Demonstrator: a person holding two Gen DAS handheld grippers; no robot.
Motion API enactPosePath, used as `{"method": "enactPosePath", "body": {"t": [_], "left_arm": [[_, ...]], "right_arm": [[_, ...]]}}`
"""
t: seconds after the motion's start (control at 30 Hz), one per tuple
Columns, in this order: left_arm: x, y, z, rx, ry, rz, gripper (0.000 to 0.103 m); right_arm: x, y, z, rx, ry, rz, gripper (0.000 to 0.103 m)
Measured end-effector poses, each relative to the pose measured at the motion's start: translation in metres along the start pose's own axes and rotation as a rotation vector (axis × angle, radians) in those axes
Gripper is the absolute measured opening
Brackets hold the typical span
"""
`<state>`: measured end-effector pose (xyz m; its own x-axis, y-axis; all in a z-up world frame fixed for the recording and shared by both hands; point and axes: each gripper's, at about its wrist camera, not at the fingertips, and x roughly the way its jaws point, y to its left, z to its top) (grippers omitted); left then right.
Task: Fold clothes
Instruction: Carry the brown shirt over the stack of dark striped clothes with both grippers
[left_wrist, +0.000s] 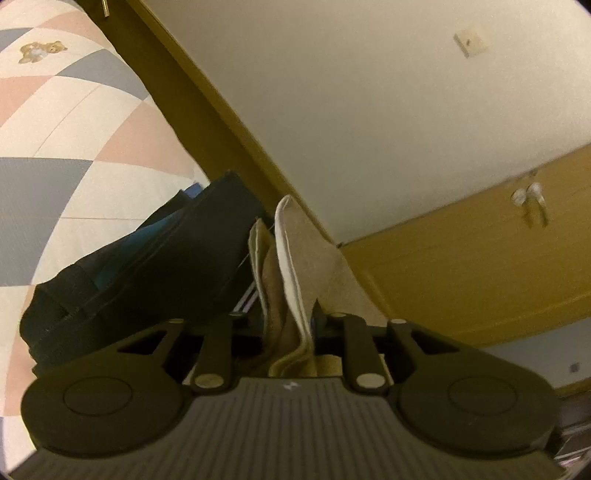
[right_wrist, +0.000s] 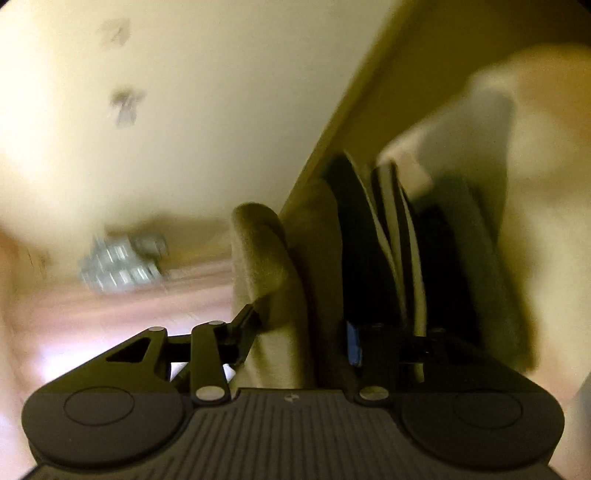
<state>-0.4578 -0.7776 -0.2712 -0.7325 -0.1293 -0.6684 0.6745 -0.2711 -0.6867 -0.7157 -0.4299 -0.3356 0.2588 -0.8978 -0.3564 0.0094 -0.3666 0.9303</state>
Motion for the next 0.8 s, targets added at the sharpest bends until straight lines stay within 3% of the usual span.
{"method": "enactPosePath", "body": {"t": [0.07,0.17,0.2,0.33,0.43,0.57,0.7,0.8], "left_arm": [[-0.012,0.005,-0.004,-0.029,-0.031,-0.028,0.023],[-0.035,0.015,-0.017,-0.071,-0.091,-0.031,0.029],[-0.042,0.019,-0.023,-0.09,-0.112,-0.026,0.03],[-0.076,0.038,-0.045,-0.193,-0.225,-0.035,0.038],[-0.091,0.043,-0.073,-0.238,-0.273,-0.016,0.049],[-0.089,0.057,-0.101,-0.337,-0.303,-0.023,0.049],[-0.096,0.065,-0.109,-0.423,-0.38,-0.027,0.049],[-0.107,0.069,-0.121,-0.466,-0.418,-0.016,0.057]], "right_arm": [[-0.005,0.012,0.009,-0.138,0.032,-0.04,0.054],[-0.005,0.02,0.014,-0.231,0.082,-0.063,0.051],[-0.004,0.019,0.014,-0.233,0.082,-0.077,0.044],[-0.005,0.011,0.014,-0.234,0.069,-0.115,0.03],[0.0,0.012,0.016,-0.227,0.067,-0.116,0.03],[0.01,0.023,0.018,-0.222,0.07,-0.125,0.03],[0.014,0.024,0.023,-0.217,0.078,-0.134,0.031],[0.012,0.028,0.022,-0.222,0.079,-0.14,0.031]]}}
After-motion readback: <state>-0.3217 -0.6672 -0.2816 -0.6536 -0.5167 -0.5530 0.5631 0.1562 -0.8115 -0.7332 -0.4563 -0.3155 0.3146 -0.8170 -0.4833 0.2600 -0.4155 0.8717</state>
